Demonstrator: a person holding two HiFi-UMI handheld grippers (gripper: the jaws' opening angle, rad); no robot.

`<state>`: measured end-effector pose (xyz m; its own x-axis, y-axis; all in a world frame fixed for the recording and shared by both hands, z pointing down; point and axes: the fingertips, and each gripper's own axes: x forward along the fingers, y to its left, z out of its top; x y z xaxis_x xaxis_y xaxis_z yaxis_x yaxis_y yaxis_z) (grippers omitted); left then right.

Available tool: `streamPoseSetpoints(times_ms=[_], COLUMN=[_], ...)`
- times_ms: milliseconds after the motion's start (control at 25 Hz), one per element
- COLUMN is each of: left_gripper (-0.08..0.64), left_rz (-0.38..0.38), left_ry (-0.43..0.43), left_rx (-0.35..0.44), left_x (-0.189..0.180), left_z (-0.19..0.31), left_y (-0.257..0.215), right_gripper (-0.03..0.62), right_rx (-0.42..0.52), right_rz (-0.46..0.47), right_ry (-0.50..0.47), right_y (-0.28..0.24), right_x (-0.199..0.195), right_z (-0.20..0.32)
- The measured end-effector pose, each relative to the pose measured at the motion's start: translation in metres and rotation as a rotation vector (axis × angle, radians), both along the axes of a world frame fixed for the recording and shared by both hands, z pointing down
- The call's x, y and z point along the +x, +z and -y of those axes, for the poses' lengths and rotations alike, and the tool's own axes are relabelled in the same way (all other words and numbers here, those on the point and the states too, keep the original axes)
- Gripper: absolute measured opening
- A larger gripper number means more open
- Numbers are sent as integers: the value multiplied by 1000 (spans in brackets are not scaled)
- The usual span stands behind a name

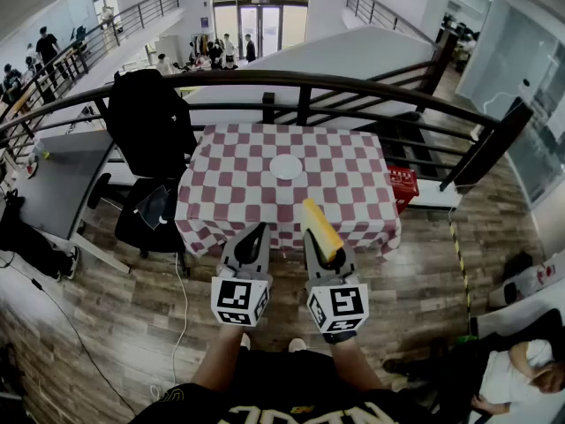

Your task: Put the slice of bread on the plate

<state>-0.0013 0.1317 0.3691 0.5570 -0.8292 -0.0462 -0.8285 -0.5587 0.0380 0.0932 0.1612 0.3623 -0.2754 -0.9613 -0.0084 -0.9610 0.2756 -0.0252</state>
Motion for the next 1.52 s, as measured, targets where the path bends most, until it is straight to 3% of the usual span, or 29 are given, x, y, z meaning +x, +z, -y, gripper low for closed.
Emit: streamPoseSetpoints(times_ms=[360, 560, 720, 880, 1160, 1520], left_gripper=[18, 18, 18, 18, 18, 18], left_rz=[10, 100, 145, 123, 67, 5], left_ry=[-17, -24, -73, -120, -103, -63], left_rx=[-11, -6, -94, -133, -159, -72], left_x=[44, 56, 46, 21, 11, -10], left_z=[-28, -56, -58, -44, 31, 174], left_y=[8, 36, 65, 77, 91, 53], right_gripper=[100, 100, 100, 100, 100, 100], right_rx=[-23, -105, -99, -111, -183, -100], right_rz=[25, 84, -22, 0, -51, -98], right_ry=[2, -116, -195, -199, -141, -78], right_y=[9, 51, 63, 72, 98, 55], right_x=[42, 51, 40, 27, 22, 4], right_z=[-22, -22, -25, -15, 42, 177])
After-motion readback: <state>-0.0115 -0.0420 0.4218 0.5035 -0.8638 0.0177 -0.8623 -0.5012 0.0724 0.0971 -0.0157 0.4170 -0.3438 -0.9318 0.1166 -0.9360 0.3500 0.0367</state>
